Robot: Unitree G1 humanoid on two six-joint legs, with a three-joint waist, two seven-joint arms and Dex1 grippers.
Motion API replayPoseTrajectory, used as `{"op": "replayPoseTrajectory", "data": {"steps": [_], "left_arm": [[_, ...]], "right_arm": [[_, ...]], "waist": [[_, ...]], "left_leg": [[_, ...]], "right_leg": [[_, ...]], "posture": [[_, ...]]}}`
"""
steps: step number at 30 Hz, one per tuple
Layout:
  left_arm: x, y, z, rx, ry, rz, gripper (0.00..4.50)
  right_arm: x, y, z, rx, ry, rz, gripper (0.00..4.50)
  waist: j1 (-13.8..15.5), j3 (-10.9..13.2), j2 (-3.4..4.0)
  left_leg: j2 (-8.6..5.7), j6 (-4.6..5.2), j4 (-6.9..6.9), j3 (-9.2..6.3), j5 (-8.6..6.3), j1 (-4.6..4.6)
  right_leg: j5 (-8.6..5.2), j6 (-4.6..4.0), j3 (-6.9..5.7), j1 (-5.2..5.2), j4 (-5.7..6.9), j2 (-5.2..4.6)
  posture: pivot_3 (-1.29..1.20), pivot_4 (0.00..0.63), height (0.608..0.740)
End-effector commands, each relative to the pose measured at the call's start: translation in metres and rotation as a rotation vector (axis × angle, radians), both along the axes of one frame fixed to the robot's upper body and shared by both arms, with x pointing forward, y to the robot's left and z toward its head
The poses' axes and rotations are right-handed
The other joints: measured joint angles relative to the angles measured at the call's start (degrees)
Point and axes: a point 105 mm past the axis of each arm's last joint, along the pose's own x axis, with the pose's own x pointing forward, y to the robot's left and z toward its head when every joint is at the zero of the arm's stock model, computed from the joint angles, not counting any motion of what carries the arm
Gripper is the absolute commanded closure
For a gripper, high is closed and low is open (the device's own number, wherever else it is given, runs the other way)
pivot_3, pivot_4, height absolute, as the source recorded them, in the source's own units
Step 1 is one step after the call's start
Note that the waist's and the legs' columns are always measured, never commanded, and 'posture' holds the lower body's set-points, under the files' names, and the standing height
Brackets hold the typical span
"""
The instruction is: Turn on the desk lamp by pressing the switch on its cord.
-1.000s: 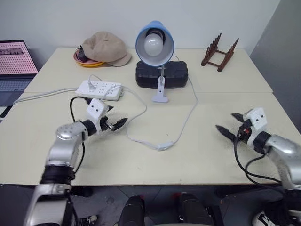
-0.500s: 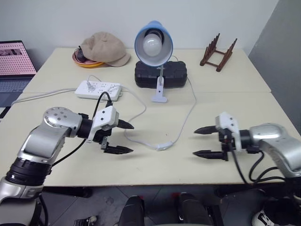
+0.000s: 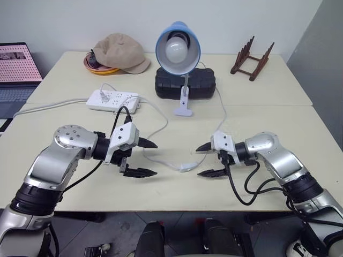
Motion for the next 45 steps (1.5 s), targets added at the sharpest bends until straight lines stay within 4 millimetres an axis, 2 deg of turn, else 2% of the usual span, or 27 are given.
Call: {"op": "replayPoseTrajectory", "data": {"steps": [1, 5, 8, 14, 15, 21, 24, 28, 31, 33, 38, 45], "left_arm": [[-0.004, -0.003, 0.012, -0.020, -0.044, -0.016, 0.00], [-0.006, -0.005, 0.011, -0.025, -0.039, -0.020, 0.00], [-0.006, -0.005, 0.010, -0.022, -0.041, -0.015, 0.00], [-0.006, -0.005, 0.010, -0.028, -0.041, -0.015, 0.00], [-0.007, -0.006, 0.010, -0.029, -0.040, -0.015, 0.00], [-0.005, -0.009, 0.013, -0.047, -0.034, -0.018, 0.00], [-0.005, -0.013, 0.014, -0.065, -0.026, -0.019, 0.00], [-0.003, -0.019, 0.015, -0.124, 0.007, 0.001, 0.00], [-0.003, -0.036, 0.023, -0.273, 0.093, 0.042, 0.00], [-0.001, -0.048, 0.027, -0.410, 0.192, 0.082, 0.00], [0.000, -0.069, 0.025, -0.586, 0.397, 0.124, 0.00], [0.001, -0.080, 0.020, -0.588, 0.477, 0.105, 0.00]], "right_arm": [[0.002, 0.010, 0.007, 0.003, -0.070, 0.078, 0.02], [0.006, 0.018, 0.000, 0.021, -0.079, 0.096, 0.02], [0.009, 0.017, -0.006, 0.013, -0.093, 0.099, 0.49], [0.012, 0.018, -0.004, 0.039, -0.112, 0.100, 1.89], [0.012, 0.018, -0.003, 0.045, -0.113, 0.100, 2.01], [0.007, 0.019, 0.009, 0.148, -0.055, 0.084, 3.68], [0.002, 0.017, 0.020, 0.220, 0.003, 0.051, 4.12], [0.003, 0.005, 0.037, 0.354, 0.147, -0.098, 4.13], [0.012, -0.010, 0.051, 0.461, 0.260, -0.247, 4.13], [0.009, -0.018, 0.059, 0.518, 0.337, -0.287, 4.13], [-0.013, -0.020, 0.069, 0.530, 0.452, -0.266, 4.13], [-0.027, -0.014, 0.074, 0.505, 0.509, -0.224, 4.13]], "waist": [[-0.06, 0.00, 0.00], [-0.26, 0.00, 0.00], [-0.26, 0.00, 0.00], [-0.23, 0.00, 0.00], [-0.22, 0.00, 0.00], [-0.17, 0.00, 0.00], [-0.09, 0.00, 0.00], [-0.03, 0.00, 0.00], [0.01, 0.00, 0.00], [0.04, 0.00, 0.00], [0.04, -0.01, 0.00], [-0.24, -0.01, 0.00]], "left_leg": [[0.00, 0.00, 0.01, 0.00, 0.00, 0.02], [0.02, 0.00, 0.02, 0.00, 0.00, 0.07], [0.02, 0.00, 0.02, 0.00, 0.00, 0.07], [0.02, 0.00, 0.02, 0.00, 0.00, 0.06], [0.02, 0.00, 0.01, -0.01, 0.00, 0.07], [0.02, 0.00, 0.03, -0.01, 0.00, 0.07], [0.02, 0.00, 0.03, -0.01, 0.00, 0.07], [0.02, 0.00, 0.03, -0.02, 0.00, 0.06], [0.02, 0.00, 0.08, -0.03, 0.00, 0.07], [0.02, 0.00, 0.16, -0.05, 0.00, 0.07], [0.00, 0.00, 0.22, -0.10, 0.00, 0.09], [0.00, 0.00, 0.22, -0.09, 0.00, 0.23]], "right_leg": [[0.00, 0.00, 0.00, 0.01, 0.02, 0.01], [0.01, 0.00, 0.02, 0.01, 0.09, 0.03], [0.01, 0.00, 0.01, 0.02, 0.10, 0.04], [0.01, 0.00, 0.01, 0.02, 0.10, 0.03], [0.01, 0.00, 0.01, 0.02, 0.10, 0.03], [0.01, 0.00, 0.01, 0.03, 0.12, 0.03], [0.01, 0.00, 0.01, 0.03, 0.12, 0.03], [0.01, 0.00, 0.01, 0.04, 0.12, 0.03], [0.02, 0.01, 0.01, 0.07, 0.15, 0.03], [0.04, 0.03, 0.00, 0.10, 0.19, 0.03], [0.05, 0.07, -0.02, 0.19, 0.17, 0.02], [0.06, 0.07, 0.01, 0.25, 0.21, 0.05]], "posture": [[0.00, 0.150, 0.740], [0.00, 0.150, 0.740], [0.00, 0.150, 0.740], [0.00, 0.150, 0.740], [0.00, 0.150, 0.740], [0.00, 0.150, 0.740], [0.00, 0.150, 0.740], [0.00, 0.150, 0.740], [0.00, 0.150, 0.740], [0.00, 0.150, 0.740], [0.00, 0.150, 0.740], [0.00, 0.150, 0.740]]}}
